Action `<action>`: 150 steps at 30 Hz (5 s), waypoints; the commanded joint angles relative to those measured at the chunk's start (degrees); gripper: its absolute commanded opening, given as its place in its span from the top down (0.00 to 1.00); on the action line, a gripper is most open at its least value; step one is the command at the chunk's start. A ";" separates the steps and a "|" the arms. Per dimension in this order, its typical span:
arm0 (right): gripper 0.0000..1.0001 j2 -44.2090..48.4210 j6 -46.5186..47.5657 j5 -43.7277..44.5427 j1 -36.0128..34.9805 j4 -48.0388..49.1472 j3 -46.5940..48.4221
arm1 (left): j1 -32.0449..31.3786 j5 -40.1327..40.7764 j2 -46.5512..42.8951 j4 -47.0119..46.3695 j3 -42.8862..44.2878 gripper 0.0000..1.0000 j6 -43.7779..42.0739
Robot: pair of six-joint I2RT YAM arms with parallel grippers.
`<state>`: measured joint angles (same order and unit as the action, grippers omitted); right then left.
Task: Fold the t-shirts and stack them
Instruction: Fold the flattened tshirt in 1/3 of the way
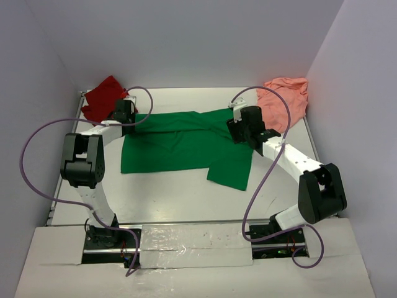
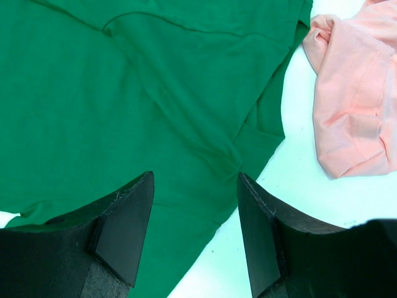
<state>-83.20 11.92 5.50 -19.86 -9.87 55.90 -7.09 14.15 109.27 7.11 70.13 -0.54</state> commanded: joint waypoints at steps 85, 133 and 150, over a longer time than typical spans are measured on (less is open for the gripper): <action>0.55 -17.35 1.62 17.97 0.78 -1.64 9.23 | -4.07 3.86 -7.76 -6.59 -8.87 0.26 -0.96; 0.62 -24.82 -11.57 -24.04 19.15 -19.75 19.86 | -5.65 4.31 -7.41 -6.50 -8.16 0.27 -1.75; 0.92 -26.75 -11.57 -27.56 19.33 -18.08 19.16 | -5.92 4.57 -6.88 -6.59 -8.60 0.28 -1.92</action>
<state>-110.08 0.43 -20.71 -1.06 -28.82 74.37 -12.45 17.87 103.94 2.74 61.17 -2.17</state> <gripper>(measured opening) 0.096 0.724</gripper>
